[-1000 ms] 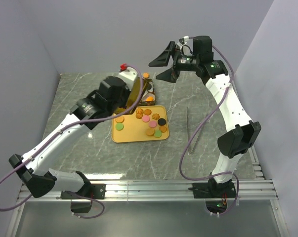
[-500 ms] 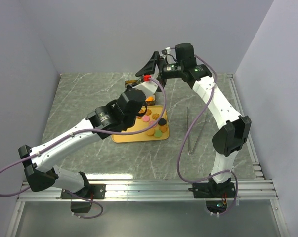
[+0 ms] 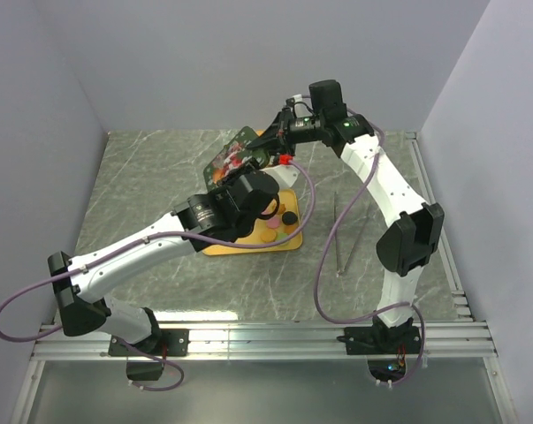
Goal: Pack the cookies
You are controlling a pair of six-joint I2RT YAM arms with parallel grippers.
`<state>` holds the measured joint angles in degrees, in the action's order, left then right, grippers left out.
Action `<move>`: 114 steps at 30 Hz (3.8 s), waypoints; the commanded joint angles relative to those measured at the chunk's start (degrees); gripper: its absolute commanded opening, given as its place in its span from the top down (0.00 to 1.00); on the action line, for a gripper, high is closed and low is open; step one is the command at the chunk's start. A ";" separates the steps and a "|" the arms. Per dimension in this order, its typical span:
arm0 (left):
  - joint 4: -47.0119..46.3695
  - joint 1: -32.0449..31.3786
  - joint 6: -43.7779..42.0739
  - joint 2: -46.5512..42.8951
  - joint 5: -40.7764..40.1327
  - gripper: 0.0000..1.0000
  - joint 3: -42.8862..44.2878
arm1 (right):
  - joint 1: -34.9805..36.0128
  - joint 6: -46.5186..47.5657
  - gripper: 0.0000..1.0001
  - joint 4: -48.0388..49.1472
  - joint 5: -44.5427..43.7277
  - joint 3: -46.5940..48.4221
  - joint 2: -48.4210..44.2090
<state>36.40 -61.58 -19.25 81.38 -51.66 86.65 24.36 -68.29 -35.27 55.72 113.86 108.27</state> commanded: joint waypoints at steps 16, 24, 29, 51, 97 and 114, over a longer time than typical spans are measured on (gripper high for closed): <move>1.75 24.91 26.97 -6.49 40.30 0.07 3.62 | -6.87 16.18 1.00 13.89 -9.49 -1.80 5.73; -14.15 46.96 40.06 -3.61 62.34 0.09 -5.96 | -7.13 7.75 1.00 35.06 -10.46 -6.72 8.89; -26.45 54.19 49.64 3.94 75.89 0.10 -10.79 | -7.22 -1.84 1.00 48.09 -8.97 -6.30 14.86; -41.40 58.59 55.89 37.34 88.48 0.17 -0.96 | -7.84 -4.83 1.00 50.47 -4.84 2.78 31.57; -41.85 53.68 61.17 51.51 95.52 0.44 12.31 | -12.32 11.69 0.39 35.71 -11.86 -8.31 29.37; -40.01 52.44 60.91 52.74 93.85 0.44 13.54 | -14.87 25.75 0.25 8.04 -22.23 1.52 26.20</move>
<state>-3.11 -9.06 42.65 133.14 41.74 97.45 11.22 -47.11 -17.37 39.03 112.16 137.05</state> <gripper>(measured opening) 0.557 0.744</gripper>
